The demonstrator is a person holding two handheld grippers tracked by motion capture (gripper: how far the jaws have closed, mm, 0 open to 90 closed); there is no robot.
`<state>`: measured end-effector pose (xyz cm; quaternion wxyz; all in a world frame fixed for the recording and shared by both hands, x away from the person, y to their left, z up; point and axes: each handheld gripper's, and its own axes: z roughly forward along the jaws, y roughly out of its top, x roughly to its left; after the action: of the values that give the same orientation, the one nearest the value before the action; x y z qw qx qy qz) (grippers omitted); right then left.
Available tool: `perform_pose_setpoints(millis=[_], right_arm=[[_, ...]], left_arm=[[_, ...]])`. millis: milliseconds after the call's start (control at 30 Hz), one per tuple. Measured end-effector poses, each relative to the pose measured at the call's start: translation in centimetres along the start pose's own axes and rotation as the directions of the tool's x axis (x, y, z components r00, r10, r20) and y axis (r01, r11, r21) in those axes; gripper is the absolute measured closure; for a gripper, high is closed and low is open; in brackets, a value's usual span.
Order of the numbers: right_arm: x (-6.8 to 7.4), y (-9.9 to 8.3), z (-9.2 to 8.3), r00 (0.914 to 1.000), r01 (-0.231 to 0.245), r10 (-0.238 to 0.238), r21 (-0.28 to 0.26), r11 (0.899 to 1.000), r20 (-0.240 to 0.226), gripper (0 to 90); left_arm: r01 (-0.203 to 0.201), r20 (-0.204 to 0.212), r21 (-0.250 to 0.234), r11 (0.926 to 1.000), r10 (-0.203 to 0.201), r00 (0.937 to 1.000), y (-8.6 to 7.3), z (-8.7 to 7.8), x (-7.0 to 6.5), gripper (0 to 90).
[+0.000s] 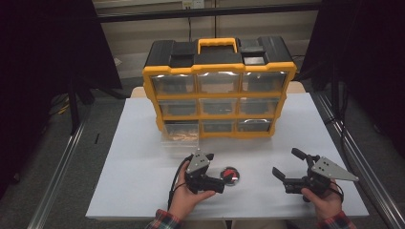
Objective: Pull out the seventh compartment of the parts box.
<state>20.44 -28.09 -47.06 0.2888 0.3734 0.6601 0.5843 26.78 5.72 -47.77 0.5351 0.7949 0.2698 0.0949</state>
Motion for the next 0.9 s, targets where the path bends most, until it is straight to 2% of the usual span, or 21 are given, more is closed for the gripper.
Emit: perform_pose_setpoints(millis=[33,67,100,133,167,233,267,367,433,467,567,667,700,800,867,900], right_arm=[[0.0,0.0,0.0,1.0000,-0.001,0.001,-0.001,1.000,-0.003,1.6],[0.0,0.0,0.0,1.0000,0.000,0.000,0.000,1.000,-0.003,1.6],[0.0,0.0,0.0,1.0000,-0.003,0.003,-0.003,1.000,-0.003,1.6],[0.0,0.0,0.0,1.0000,-0.003,0.003,-0.004,1.000,-0.003,1.6],[0.0,0.0,0.0,1.0000,0.000,0.000,0.000,1.000,-0.003,1.6],[0.0,0.0,0.0,1.0000,-0.001,0.001,0.005,1.000,-0.002,1.6],[0.0,0.0,0.0,1.0000,-0.002,0.002,0.007,1.000,-0.003,1.6],[0.0,0.0,0.0,1.0000,-0.002,0.002,0.005,1.000,-0.003,1.6],[0.0,0.0,0.0,1.0000,-0.002,0.002,0.005,1.000,-0.005,1.6],[0.0,0.0,-0.1,1.0000,-0.001,0.001,0.003,1.000,-0.007,1.6],[0.0,0.0,-0.1,0.9999,-0.007,0.007,0.004,1.000,-0.009,1.6],[0.0,0.0,-0.2,0.9999,-0.005,0.005,0.001,1.000,-0.010,1.6],[0.0,0.0,-0.2,0.9999,-0.002,0.002,0.002,1.000,-0.013,1.7],[0.0,0.0,-0.2,1.0000,-0.001,0.001,0.004,1.000,-0.008,1.6],[0.0,0.0,-0.1,1.0000,-0.005,0.005,0.001,1.000,-0.005,1.6],[0.0,0.0,-0.1,1.0000,0.000,0.000,0.002,1.000,-0.007,1.6]], left_arm=[[-0.019,0.023,0.018,0.9997,0.018,0.9996,0.0,0.2,0.0,5.0],[-0.023,0.022,0.037,0.9990,0.022,0.9995,0.0,0.3,-0.1,5.3],[-0.033,0.041,0.046,0.9984,0.031,0.9987,-0.1,0.6,-0.1,6.5],[-0.045,0.041,0.071,0.9965,0.042,0.9983,0.0,0.7,-0.1,7.8],[-0.043,0.048,0.082,0.9957,0.039,0.9981,0.0,0.9,-0.2,7.9],[-0.043,0.036,0.113,0.9926,0.039,0.9986,0.1,1.1,-0.5,9.4],[-0.041,0.050,0.115,0.9925,0.035,0.9981,0.1,1.3,-0.5,10.4],[-0.046,0.040,0.168,0.9847,0.040,0.9984,0.2,1.7,-0.7,11.5],[-0.052,0.044,0.186,0.9812,0.044,0.9980,0.2,1.9,-0.6,11.8],[-0.040,0.047,0.181,0.9827,0.032,0.9984,0.2,2.0,-0.7,11.7],[-0.040,0.033,0.221,0.9745,0.033,0.9989,0.3,2.1,-0.7,12.1],[-0.056,0.046,0.220,0.9740,0.047,0.9978,0.2,2.2,-0.8,12.5],[-0.059,0.032,0.239,0.9691,0.053,0.9981,0.3,2.1,-0.9,12.7],[-0.063,0.041,0.246,0.9672,0.055,0.9976,0.3,2.2,-0.9,13.0],[-0.064,0.038,0.265,0.9623,0.056,0.9977,0.3,2.3,-0.9,13.0],[-0.063,0.043,0.265,0.9621,0.053,0.9977,0.3,2.4,-0.9,13.1]])
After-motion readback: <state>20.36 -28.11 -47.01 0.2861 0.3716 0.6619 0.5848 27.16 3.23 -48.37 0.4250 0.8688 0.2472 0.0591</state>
